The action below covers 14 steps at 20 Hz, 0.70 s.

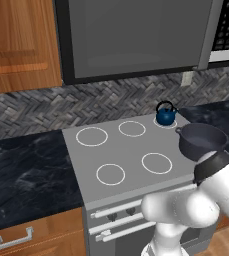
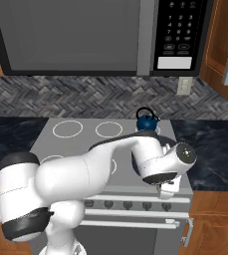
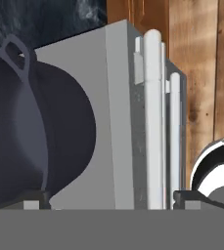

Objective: Pick the kettle from the cabinet and place it on a stove burner. Then pick the pot from the counter and place it on another stove burner. Finally, turn both burners on.

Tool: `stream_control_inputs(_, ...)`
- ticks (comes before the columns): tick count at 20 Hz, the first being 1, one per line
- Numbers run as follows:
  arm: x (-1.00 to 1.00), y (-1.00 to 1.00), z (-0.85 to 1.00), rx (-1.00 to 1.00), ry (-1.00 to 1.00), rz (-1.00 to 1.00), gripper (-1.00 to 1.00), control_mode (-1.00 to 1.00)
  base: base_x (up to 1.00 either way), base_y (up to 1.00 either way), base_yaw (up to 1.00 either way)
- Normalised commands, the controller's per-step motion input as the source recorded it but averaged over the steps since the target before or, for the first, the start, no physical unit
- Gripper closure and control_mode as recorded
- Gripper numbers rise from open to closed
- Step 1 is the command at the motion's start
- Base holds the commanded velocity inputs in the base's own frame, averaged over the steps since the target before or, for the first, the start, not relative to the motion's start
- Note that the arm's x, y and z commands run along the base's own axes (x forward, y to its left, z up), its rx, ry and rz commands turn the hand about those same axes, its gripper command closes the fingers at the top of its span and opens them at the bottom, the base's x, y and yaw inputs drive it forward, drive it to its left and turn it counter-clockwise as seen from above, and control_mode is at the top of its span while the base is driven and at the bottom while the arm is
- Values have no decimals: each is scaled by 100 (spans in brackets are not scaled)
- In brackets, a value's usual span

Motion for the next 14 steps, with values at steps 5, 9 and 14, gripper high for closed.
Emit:
stream_control_inputs(5, -49, 0, 0, 0, -1, 0, -100, -100, 0, 0, 0)
stream_control_inputs(9, -39, 0, -9, 0, -6, 0, -100, -100, 0, 0, 0)
stream_control_inputs(14, -23, 0, -20, 7, -6, -2, -100, -100, 0, 0, 0)
